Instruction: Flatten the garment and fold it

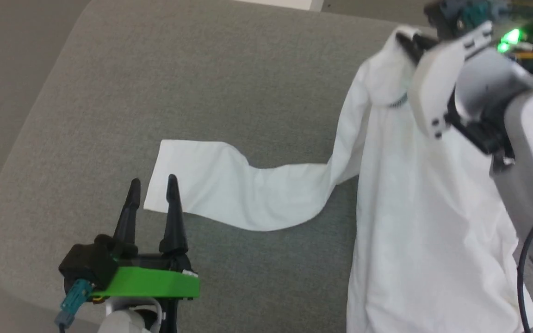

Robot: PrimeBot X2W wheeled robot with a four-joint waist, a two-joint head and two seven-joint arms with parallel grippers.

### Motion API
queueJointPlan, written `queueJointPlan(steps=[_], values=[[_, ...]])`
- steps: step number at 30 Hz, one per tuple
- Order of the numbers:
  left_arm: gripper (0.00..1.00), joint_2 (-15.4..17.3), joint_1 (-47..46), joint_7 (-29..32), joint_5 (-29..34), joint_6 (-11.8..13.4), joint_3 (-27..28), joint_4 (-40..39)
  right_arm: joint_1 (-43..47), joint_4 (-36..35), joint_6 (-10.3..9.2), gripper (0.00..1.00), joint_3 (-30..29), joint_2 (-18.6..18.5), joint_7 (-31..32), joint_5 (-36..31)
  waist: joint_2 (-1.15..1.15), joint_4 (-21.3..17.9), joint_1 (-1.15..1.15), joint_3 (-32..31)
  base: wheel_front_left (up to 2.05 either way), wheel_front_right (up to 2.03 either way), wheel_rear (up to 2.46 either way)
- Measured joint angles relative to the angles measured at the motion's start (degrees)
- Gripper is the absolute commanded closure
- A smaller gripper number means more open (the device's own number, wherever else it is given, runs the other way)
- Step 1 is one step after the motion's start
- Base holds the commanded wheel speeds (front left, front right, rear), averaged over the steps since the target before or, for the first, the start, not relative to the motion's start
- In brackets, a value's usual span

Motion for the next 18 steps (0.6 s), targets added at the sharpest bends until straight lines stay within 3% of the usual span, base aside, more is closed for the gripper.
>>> queueJointPlan(steps=[3, 4, 7, 8, 13, 18], values=[[0.0, 0.0, -1.2, 0.0, -0.4, -0.1, -1.2, 0.7, -5.0, 9.2, 0.0, 1.0, 1.0, 1.2, -3.5, -2.7, 0.0, 1.4, 0.0, 1.2, 0.0, 0.0, 0.0], [0.0, 0.0, -1.6, 0.0, -0.4, -0.2, -1.4, 1.1, -6.1, 12.4, 0.0, 0.88, 0.6, 2.0, -4.9, -4.0, 0.0, 2.0, 0.0, 1.6, 0.0, 0.0, 0.0], [0.0, 0.0, -2.5, 0.0, -1.1, -0.5, -1.9, 1.9, -7.7, 20.5, 0.0, 0.45, -0.6, 4.1, -9.1, -7.0, 0.0, 3.3, 0.0, 2.7, 0.0, 0.0, 0.0], [0.0, 0.0, -2.8, 0.0, -1.3, -0.6, -2.1, 2.2, -8.0, 23.1, 0.0, 0.0, -1.6, 5.0, -10.4, -7.9, 0.0, 3.7, 0.01, 3.0, 0.0, 0.0, 0.0], [0.0, 0.0, -4.0, 0.0, -1.4, -1.2, -2.8, 3.7, -8.5, 31.8, 0.0, 0.0, -3.7, 8.0, -14.6, -10.1, 0.0, 4.0, 0.01, 4.0, 0.0, 0.0, 0.0], [0.0, -0.1, -4.4, 0.0, -0.6, -1.9, -1.8, 4.2, -9.5, 33.2, 0.0, 0.0, -3.7, 8.7, -19.8, -8.3, 0.0, 2.9, 0.01, 3.1, 0.0, 0.0, 0.0]])
